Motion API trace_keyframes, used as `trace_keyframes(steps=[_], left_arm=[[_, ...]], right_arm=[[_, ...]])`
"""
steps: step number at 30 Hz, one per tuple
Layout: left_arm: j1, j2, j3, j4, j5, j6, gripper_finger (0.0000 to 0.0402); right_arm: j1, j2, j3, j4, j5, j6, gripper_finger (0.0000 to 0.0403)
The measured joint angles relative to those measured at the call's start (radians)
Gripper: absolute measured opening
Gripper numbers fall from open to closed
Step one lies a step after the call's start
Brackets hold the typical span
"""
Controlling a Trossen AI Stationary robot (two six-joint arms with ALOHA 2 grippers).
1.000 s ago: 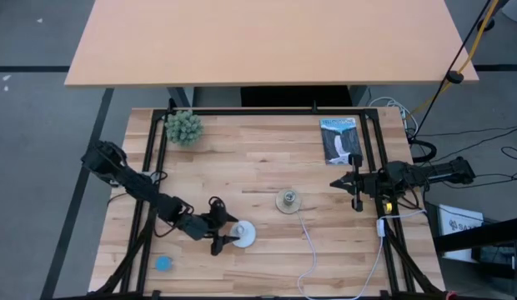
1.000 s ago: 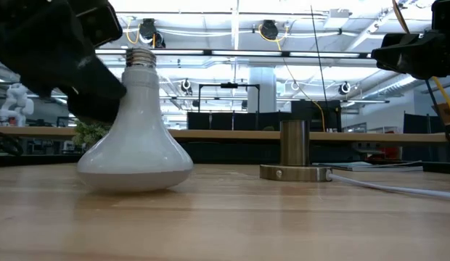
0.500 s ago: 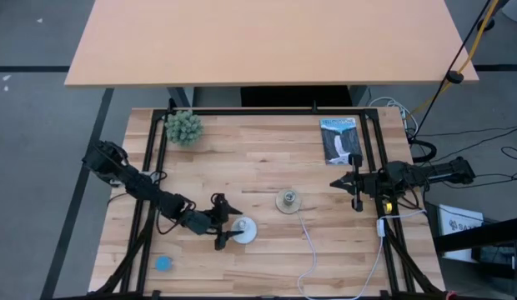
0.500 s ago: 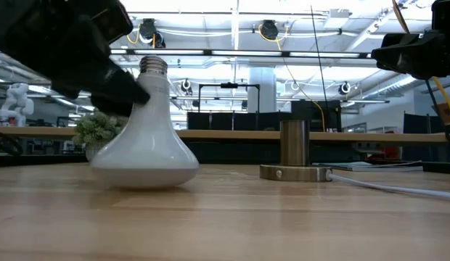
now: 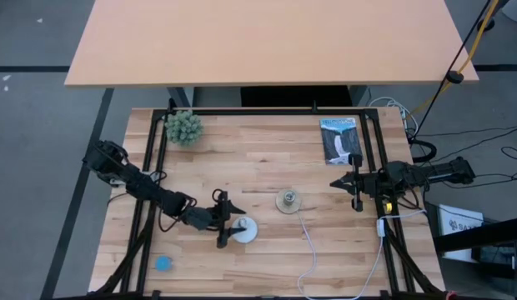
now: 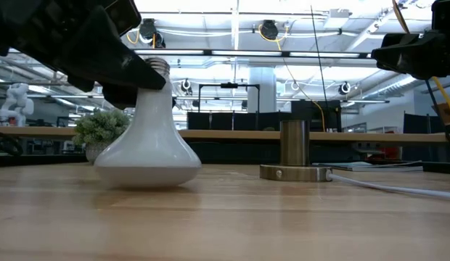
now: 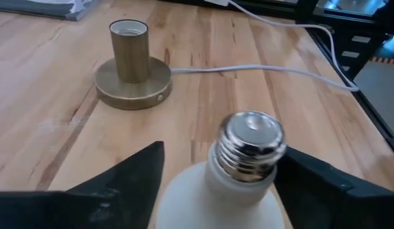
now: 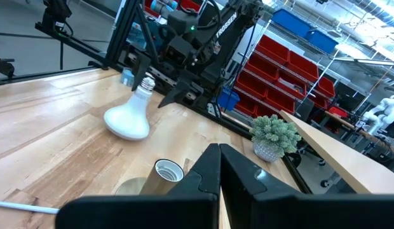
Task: Screw lightbulb
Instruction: Insert the white lightbulb into the desk lamp
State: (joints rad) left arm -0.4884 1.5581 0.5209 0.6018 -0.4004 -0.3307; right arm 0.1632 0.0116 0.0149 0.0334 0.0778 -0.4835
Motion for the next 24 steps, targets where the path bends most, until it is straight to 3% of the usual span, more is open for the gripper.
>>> trace_keyframes(steps=[9, 14, 19, 24], left_arm=[[0.034, 0.000, 0.000, 0.004, 0.003, -0.090, 0.0173], [0.054, 0.000, 0.000, 0.005, 0.003, -0.061, 0.0153], [0.069, 0.000, 0.000, 0.004, 0.001, 0.029, 0.0150], [0.070, 0.000, 0.000, 0.003, -0.032, 0.280, 0.0149]], right_arm=[[0.000, 0.000, 0.000, 0.000, 0.000, 0.000, 0.0000], [0.000, 0.000, 0.000, 0.000, 0.000, 0.000, 0.0000], [0.000, 0.000, 0.000, 0.000, 0.000, 0.000, 0.0000], [0.000, 0.000, 0.000, 0.000, 0.000, 0.000, 0.0000]])
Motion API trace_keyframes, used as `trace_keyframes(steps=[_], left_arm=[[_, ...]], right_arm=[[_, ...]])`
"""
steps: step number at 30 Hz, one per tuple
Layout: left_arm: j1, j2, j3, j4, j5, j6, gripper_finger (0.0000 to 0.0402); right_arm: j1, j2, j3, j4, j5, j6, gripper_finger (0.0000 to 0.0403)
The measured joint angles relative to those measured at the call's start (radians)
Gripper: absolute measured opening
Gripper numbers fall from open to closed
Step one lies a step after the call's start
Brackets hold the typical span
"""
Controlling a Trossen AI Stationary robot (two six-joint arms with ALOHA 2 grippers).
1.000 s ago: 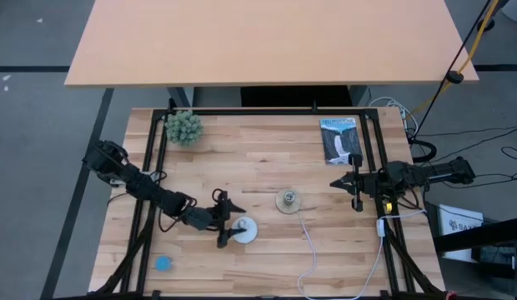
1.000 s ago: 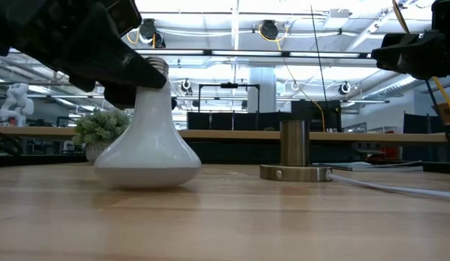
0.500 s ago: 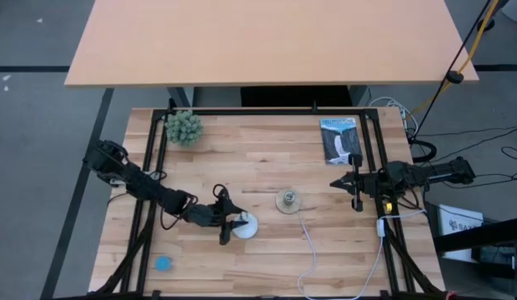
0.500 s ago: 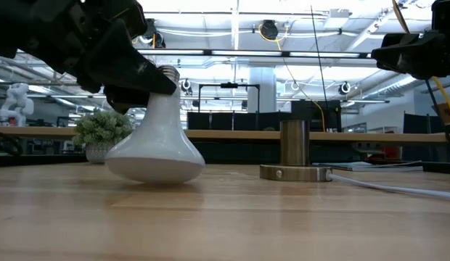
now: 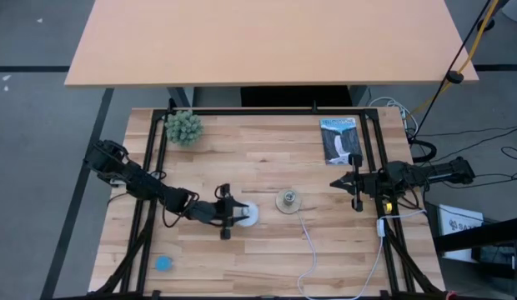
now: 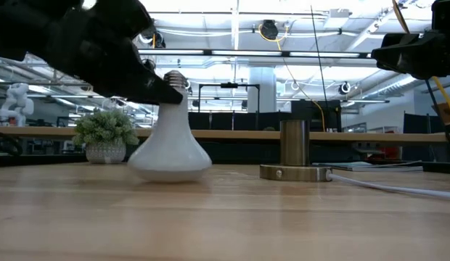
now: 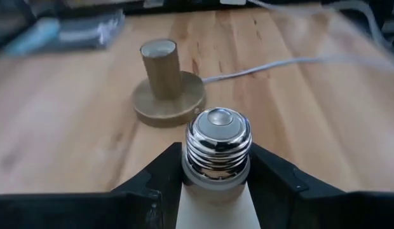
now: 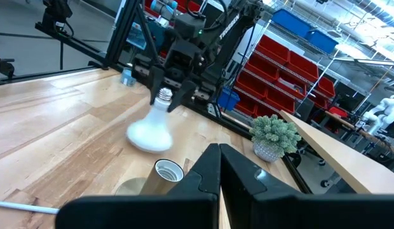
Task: Screw lightbulb
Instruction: Insert the white lightbulb into the desk lamp
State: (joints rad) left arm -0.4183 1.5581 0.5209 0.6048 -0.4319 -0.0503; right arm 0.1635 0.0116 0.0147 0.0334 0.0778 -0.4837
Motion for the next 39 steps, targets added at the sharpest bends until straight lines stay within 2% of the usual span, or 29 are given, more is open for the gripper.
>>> trace_keyframes(steps=[3, 8, 11, 13, 16, 20, 23, 35, 39], left_arm=[[0.000, 0.000, 0.000, 0.000, -0.077, 0.132, 0.0148], [0.000, 0.000, 0.019, -0.015, -0.274, 0.336, 0.0148], [0.000, 0.000, 0.060, -0.097, -0.381, 0.461, 0.0148], [0.001, 0.000, 0.087, -0.188, -0.417, 0.518, 0.0147], [0.017, -0.001, 0.109, -0.341, -0.381, 0.526, 0.0147], [0.053, -0.005, 0.112, -0.471, -0.282, 0.434, 0.0147], [0.064, -0.005, 0.113, -0.459, -0.216, 0.381, 0.0147], [0.031, 0.000, 0.109, -0.428, -0.037, 0.370, 0.0176], [0.022, 0.000, 0.109, -0.427, -0.034, 0.370, 0.0177]], right_arm=[[0.000, 0.000, 0.000, 0.000, 0.000, 0.000, 0.0000], [0.000, 0.000, 0.000, 0.000, 0.000, 0.000, 0.0000], [0.000, 0.000, 0.000, 0.000, 0.000, 0.000, 0.0000], [0.000, 0.000, 0.000, 0.000, 0.000, 0.000, 0.0000], [0.000, 0.000, 0.000, 0.000, 0.000, 0.000, 0.0000], [0.000, 0.000, 0.000, 0.000, 0.000, 0.000, 0.0000], [0.000, 0.000, 0.000, 0.000, 0.000, 0.000, 0.0000], [0.000, 0.000, 0.000, 0.000, 0.000, 0.000, 0.0000], [0.000, 0.000, 0.000, 0.000, 0.000, 0.000, 0.0000]])
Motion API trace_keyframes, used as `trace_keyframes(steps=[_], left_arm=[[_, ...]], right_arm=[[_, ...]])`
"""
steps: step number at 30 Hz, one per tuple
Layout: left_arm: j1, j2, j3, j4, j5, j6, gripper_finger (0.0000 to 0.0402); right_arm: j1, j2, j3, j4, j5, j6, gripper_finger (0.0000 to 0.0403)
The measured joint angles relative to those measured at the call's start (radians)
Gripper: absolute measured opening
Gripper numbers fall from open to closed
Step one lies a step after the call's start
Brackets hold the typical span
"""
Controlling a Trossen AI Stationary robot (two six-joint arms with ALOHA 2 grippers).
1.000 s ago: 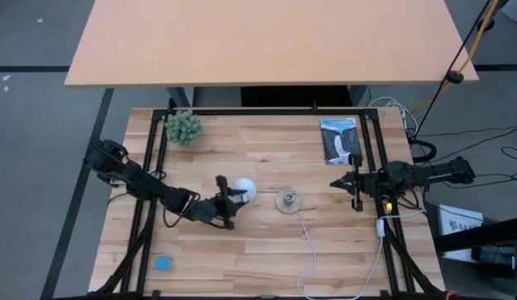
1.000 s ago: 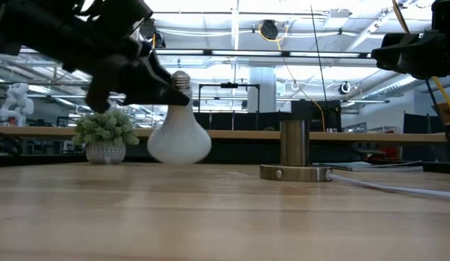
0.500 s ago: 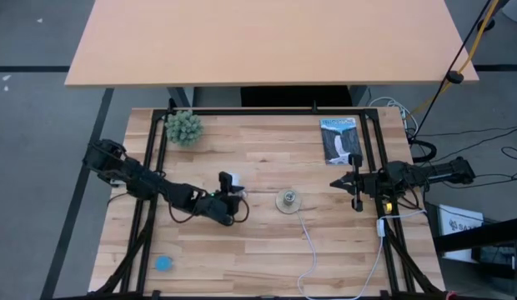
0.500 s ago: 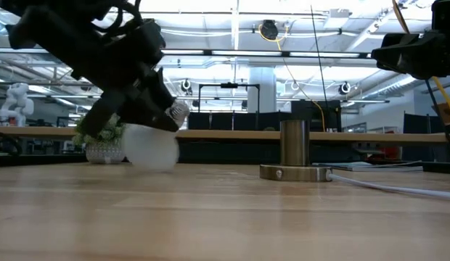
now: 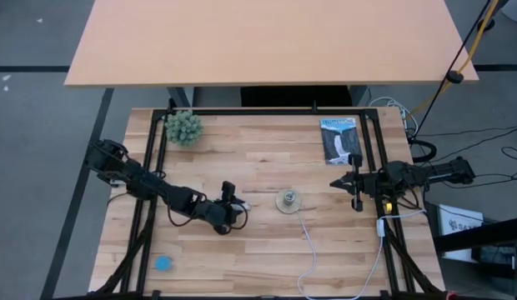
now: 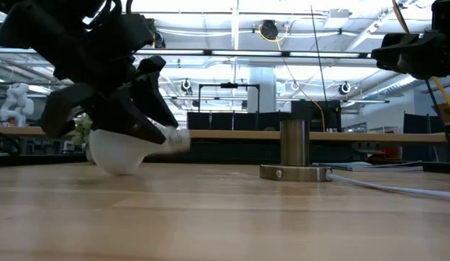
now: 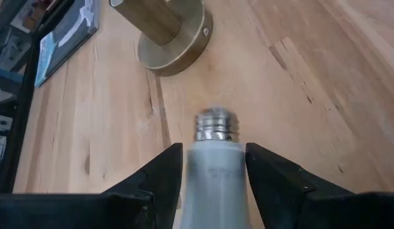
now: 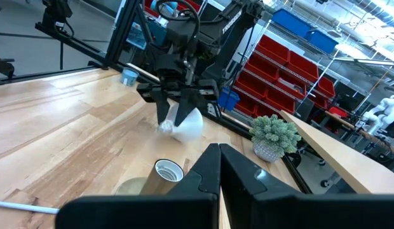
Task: Screw lightbulb
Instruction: Insert the white lightbulb into the desk lamp
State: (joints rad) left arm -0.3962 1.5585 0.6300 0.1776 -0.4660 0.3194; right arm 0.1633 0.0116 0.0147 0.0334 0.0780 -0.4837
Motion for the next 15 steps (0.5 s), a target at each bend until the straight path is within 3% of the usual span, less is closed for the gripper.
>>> trace_keyframes(steps=[6, 15], left_arm=[[0.000, 0.000, 0.000, 0.001, -0.001, -0.011, 0.0178], [-0.020, 0.000, 0.048, 0.018, -0.005, -0.214, 0.0179]], right_arm=[[0.000, 0.000, 0.000, 0.000, 0.000, 0.000, 0.0000], [0.000, 0.000, 0.000, 0.000, 0.000, 0.000, 0.0000]])
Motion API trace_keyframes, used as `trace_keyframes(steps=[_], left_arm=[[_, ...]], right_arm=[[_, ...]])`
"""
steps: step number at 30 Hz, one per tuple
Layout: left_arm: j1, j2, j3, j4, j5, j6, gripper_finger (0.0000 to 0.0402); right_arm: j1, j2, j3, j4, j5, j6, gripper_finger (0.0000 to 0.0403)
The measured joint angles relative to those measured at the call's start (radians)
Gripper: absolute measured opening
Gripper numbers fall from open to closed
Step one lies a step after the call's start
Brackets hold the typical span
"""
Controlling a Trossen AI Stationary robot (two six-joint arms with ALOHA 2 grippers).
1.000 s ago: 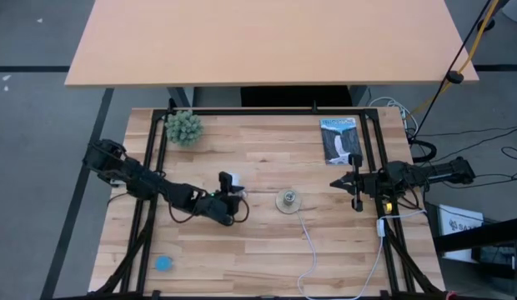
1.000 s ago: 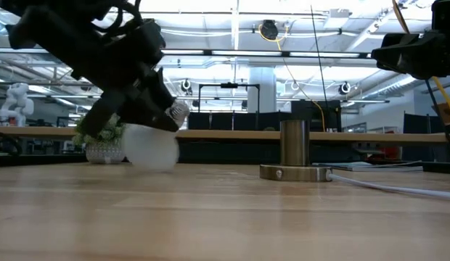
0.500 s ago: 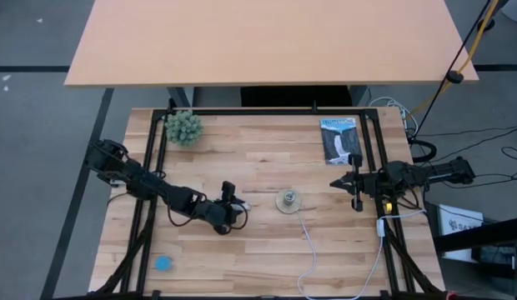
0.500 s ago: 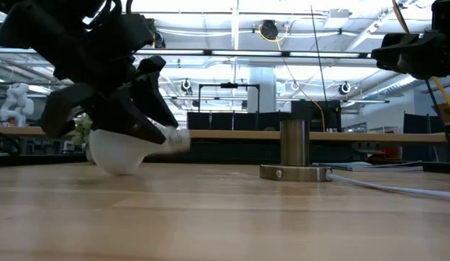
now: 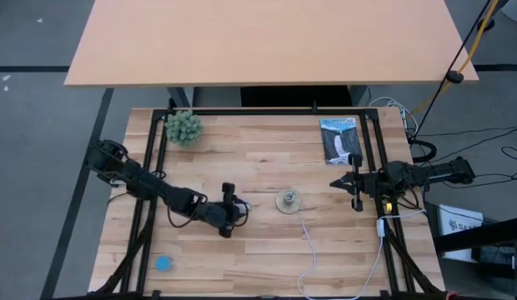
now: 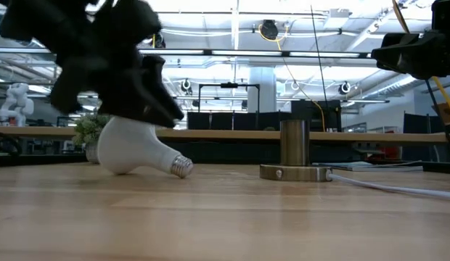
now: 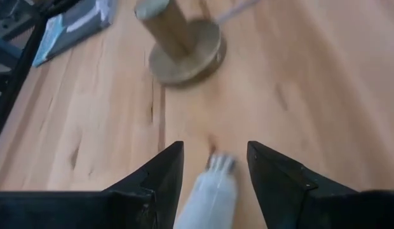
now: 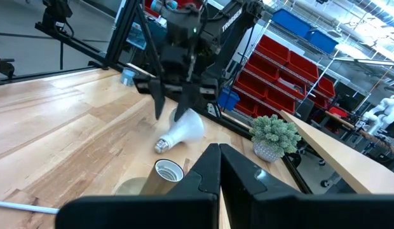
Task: Screw lightbulb
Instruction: Insert the white lightbulb into the desk lamp
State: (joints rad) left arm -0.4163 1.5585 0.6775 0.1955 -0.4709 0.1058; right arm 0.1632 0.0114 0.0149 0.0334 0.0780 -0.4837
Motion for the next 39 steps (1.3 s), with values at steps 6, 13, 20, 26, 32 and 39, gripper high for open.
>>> trace_keyframes(steps=[6, 13, 20, 26, 32, 39], left_arm=[[-0.074, -0.001, 0.089, -0.001, 0.000, -0.096, 0.0179], [-0.111, -0.001, 0.122, -0.210, -0.008, -0.589, 0.0122], [-0.109, -0.001, 0.123, -0.362, 0.060, -0.899, 0.0008], [-0.052, -0.001, 0.123, -0.520, 0.215, -0.905, 0.0002], [0.000, -0.001, 0.123, -0.752, 0.114, -0.985, 0.0001], [0.035, -0.001, 0.123, -0.836, -0.055, -1.090, 0.0001]], right_arm=[[0.000, 0.000, 0.000, 0.000, 0.000, 0.000, 0.0000], [0.000, 0.000, 0.000, 0.000, 0.000, 0.000, 0.0000], [0.000, 0.000, 0.000, 0.000, 0.000, 0.000, 0.0000], [0.000, 0.000, 0.000, 0.000, 0.000, 0.000, 0.0000], [0.000, 0.000, 0.000, 0.000, 0.000, 0.000, 0.0000], [0.000, 0.000, 0.000, 0.000, 0.000, 0.000, 0.0000]])
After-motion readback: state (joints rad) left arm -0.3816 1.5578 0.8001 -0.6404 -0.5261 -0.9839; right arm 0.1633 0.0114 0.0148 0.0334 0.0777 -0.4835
